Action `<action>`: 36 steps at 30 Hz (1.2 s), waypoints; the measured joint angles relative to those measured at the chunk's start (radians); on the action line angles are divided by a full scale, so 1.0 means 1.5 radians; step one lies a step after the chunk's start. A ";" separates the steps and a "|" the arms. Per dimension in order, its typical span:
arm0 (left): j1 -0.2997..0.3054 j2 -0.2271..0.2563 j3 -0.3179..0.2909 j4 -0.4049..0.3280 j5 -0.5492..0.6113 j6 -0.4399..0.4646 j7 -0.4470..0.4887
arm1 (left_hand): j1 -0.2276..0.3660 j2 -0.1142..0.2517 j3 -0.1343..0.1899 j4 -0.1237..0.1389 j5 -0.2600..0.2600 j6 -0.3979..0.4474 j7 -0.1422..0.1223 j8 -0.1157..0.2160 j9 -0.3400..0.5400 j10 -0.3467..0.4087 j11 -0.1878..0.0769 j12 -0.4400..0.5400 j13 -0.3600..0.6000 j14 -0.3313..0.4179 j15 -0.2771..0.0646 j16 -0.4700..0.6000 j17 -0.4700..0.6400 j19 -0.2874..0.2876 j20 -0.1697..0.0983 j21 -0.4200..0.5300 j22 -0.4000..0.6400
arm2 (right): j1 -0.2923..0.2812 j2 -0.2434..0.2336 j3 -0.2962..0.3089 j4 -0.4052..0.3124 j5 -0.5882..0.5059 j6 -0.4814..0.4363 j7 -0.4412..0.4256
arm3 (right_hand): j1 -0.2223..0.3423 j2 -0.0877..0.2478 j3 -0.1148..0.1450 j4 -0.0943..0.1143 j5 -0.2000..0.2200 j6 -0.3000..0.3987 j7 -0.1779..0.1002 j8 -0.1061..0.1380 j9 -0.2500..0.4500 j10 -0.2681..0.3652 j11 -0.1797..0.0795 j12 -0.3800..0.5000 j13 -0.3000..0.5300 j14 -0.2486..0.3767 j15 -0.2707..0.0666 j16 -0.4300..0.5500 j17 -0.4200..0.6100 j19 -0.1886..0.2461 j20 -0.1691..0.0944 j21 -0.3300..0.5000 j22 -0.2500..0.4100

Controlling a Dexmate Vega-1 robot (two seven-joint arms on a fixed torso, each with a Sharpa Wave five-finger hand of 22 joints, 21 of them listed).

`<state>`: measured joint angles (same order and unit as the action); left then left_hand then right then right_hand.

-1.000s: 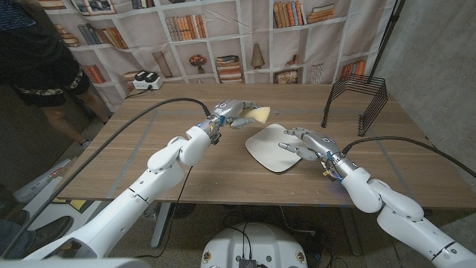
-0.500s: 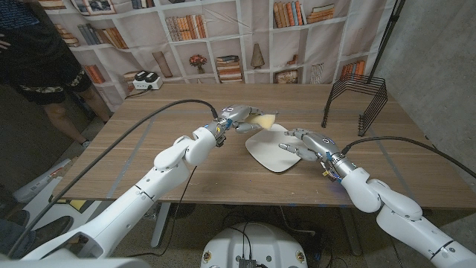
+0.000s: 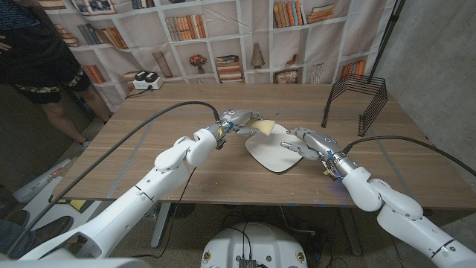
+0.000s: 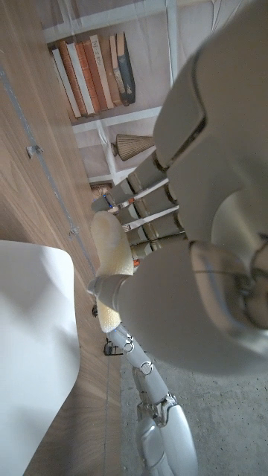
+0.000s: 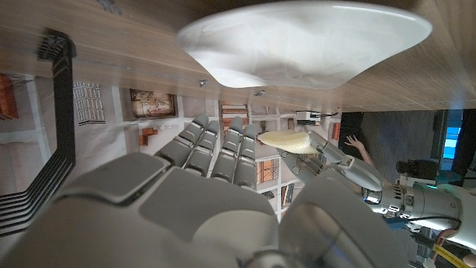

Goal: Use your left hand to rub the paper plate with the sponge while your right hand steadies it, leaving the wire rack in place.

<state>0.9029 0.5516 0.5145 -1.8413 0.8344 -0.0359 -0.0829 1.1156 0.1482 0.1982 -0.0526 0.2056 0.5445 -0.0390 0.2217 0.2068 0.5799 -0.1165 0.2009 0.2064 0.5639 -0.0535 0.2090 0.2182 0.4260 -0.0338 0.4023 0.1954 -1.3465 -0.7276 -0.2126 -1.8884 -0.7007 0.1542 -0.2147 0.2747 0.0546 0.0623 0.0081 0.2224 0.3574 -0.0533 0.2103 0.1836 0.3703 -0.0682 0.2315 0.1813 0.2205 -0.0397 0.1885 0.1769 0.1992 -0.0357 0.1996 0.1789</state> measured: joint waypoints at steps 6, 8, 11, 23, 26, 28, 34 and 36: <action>-0.001 0.004 0.007 -0.004 0.007 0.001 -0.016 | 0.004 0.004 0.001 -0.001 -0.004 -0.004 -0.004 0.000 0.000 -0.001 -0.001 0.000 0.000 -0.002 0.002 0.000 0.000 -0.006 0.001 -0.002 0.000 | -0.003 0.000 0.000 -0.002 0.003 -0.004 0.000 | 0.000 0.000 0.000 0.000 0.000 0.000 0.000 0.000 0.000 0.000 0.000 0.000 0.000 0.000 0.000 0.000 0.000 0.000 0.000 0.000 0.000; -0.003 0.006 0.010 -0.006 0.011 0.002 -0.022 | 0.004 0.004 0.001 -0.001 -0.006 -0.004 -0.004 -0.001 0.000 -0.004 -0.004 0.000 0.001 -0.007 0.000 -0.004 0.000 -0.011 0.002 -0.005 0.000 | -0.004 0.000 0.000 -0.003 0.004 -0.006 0.000 | 0.000 0.000 0.000 0.000 0.000 0.000 0.000 0.000 0.000 0.000 0.000 0.000 0.000 0.000 0.000 0.000 0.000 0.000 0.000 0.000 0.000; -0.005 0.007 0.014 -0.007 0.012 0.002 -0.025 | 0.004 0.004 0.004 -0.004 -0.006 -0.006 -0.006 -0.002 0.000 -0.005 -0.005 0.000 0.001 -0.010 0.002 -0.005 -0.003 -0.015 0.005 -0.005 0.000 | -0.006 0.000 0.000 -0.004 0.005 -0.007 0.001 | 0.000 0.000 0.000 0.000 0.000 0.000 0.000 0.000 0.000 0.000 0.000 0.000 0.000 0.000 0.000 0.000 0.000 0.000 0.000 0.000 0.000; -0.015 0.007 0.029 0.000 0.025 0.002 -0.054 | -0.003 -0.012 0.000 -0.004 -0.009 -0.011 -0.011 -0.005 0.000 -0.014 -0.008 -0.003 0.001 -0.028 0.005 -0.009 -0.005 -0.029 0.002 -0.010 0.000 | -0.012 0.000 0.000 -0.008 0.008 -0.011 0.003 | 0.000 0.000 -0.003 -0.003 0.000 0.000 0.000 0.000 0.000 0.000 0.000 0.000 0.000 0.000 0.000 0.000 0.000 0.000 0.000 0.000 0.000; -0.020 0.005 0.033 0.005 0.025 -0.001 -0.062 | -0.005 -0.015 -0.003 -0.003 -0.009 -0.013 -0.009 -0.005 0.000 -0.018 -0.004 -0.003 0.001 -0.034 0.003 -0.011 -0.006 -0.031 0.000 -0.015 0.000 | -0.015 0.000 0.000 -0.010 0.009 -0.013 0.007 | 0.000 0.000 -0.003 -0.003 0.000 0.000 0.000 0.000 0.000 0.000 0.000 0.000 0.000 0.000 0.000 0.000 0.000 0.000 0.000 0.000 0.000; -0.024 0.003 0.036 0.008 0.025 -0.003 -0.065 | -0.011 -0.020 -0.005 -0.001 -0.009 -0.022 -0.009 -0.009 0.000 -0.025 -0.002 -0.006 0.000 -0.045 0.003 -0.014 -0.006 -0.040 0.002 -0.017 0.000 | -0.015 0.000 0.000 -0.011 0.011 -0.015 0.008 | 0.000 0.000 -0.003 -0.003 0.000 0.000 0.000 0.000 0.000 0.000 0.000 0.000 0.000 0.000 0.000 -0.002 0.000 0.000 0.000 0.000 0.000; -0.035 -0.003 0.045 0.017 0.025 -0.009 -0.081 | -0.021 -0.030 -0.015 0.002 -0.009 -0.056 -0.004 -0.015 -0.002 -0.063 0.008 -0.011 0.001 -0.089 0.005 -0.019 -0.009 -0.071 0.008 -0.034 -0.003 | -0.018 0.000 0.002 -0.014 0.012 -0.019 0.012 | 0.000 0.000 -0.003 -0.003 0.000 0.000 0.000 -0.005 0.000 -0.004 0.004 -0.005 0.000 0.000 0.000 -0.003 0.000 0.000 0.000 0.000 0.000; -0.038 -0.004 0.047 0.019 0.026 -0.009 -0.085 | -0.024 -0.032 -0.019 0.006 -0.009 -0.063 -0.001 -0.020 -0.002 -0.073 0.009 -0.011 0.000 -0.099 0.006 -0.019 -0.009 -0.078 0.013 -0.038 -0.003 | -0.020 0.000 0.003 -0.015 0.013 -0.020 0.012 | 0.000 0.000 -0.003 -0.003 0.000 0.000 0.000 -0.005 0.000 -0.004 0.004 -0.005 0.000 0.000 0.000 -0.003 0.000 0.000 0.000 0.000 0.000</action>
<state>0.8460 0.5453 0.5856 -1.8127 0.8726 -0.0499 -0.2101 1.0804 0.0994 0.1700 -0.0443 0.1923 0.4496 -0.0409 0.1913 0.2043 0.4709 -0.1026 0.1844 0.2071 0.4148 -0.0447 0.1806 0.2043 0.3091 -0.0143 0.3453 0.1905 -1.3760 -0.7279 -0.2083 -1.9110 -0.6819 0.1246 -0.1968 0.2747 0.0546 0.0581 0.0039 0.2224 0.3573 -0.0533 0.2033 0.1836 0.3647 -0.0626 0.2236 0.1814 0.2203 -0.0395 0.1846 0.1770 0.1992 -0.0357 0.1996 0.1790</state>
